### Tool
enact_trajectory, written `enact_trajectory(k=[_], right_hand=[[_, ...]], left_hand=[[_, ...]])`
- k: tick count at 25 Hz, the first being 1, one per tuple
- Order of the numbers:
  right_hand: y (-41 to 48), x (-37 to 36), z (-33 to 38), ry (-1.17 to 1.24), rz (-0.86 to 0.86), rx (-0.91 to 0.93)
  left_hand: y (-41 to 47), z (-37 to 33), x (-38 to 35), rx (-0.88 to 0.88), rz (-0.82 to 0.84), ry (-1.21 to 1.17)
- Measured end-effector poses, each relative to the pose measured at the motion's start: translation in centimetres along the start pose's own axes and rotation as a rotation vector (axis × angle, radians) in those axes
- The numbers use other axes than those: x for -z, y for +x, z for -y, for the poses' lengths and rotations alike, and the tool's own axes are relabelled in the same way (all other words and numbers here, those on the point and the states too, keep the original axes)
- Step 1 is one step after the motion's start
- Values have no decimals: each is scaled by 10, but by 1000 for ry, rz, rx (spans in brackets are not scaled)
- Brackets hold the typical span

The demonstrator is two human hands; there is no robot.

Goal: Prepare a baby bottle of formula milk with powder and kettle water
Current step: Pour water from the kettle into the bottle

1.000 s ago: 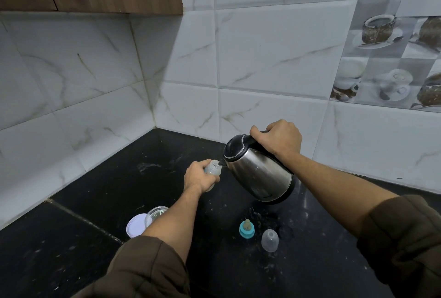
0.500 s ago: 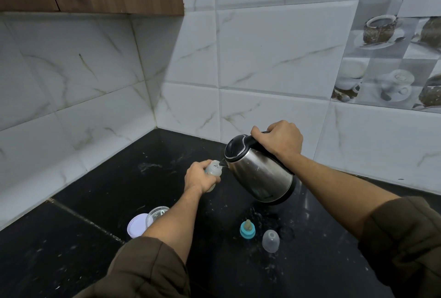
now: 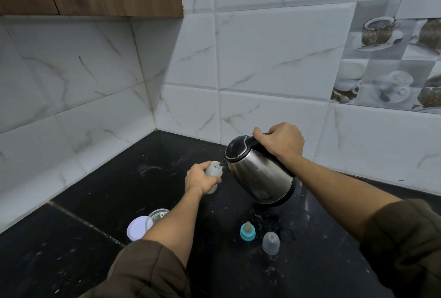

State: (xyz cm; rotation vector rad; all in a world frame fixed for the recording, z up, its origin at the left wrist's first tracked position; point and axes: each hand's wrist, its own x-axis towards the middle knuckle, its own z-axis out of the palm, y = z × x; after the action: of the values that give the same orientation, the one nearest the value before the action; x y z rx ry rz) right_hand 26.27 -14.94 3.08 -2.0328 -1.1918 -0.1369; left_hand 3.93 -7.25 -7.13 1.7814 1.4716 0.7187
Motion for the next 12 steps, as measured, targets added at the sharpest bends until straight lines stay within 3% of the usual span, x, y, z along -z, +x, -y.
enact_trajectory(k=[12], right_hand=[[-7, -19, -47, 275, -38, -174]], left_hand=[[-2, 2, -3, 10, 11, -129]])
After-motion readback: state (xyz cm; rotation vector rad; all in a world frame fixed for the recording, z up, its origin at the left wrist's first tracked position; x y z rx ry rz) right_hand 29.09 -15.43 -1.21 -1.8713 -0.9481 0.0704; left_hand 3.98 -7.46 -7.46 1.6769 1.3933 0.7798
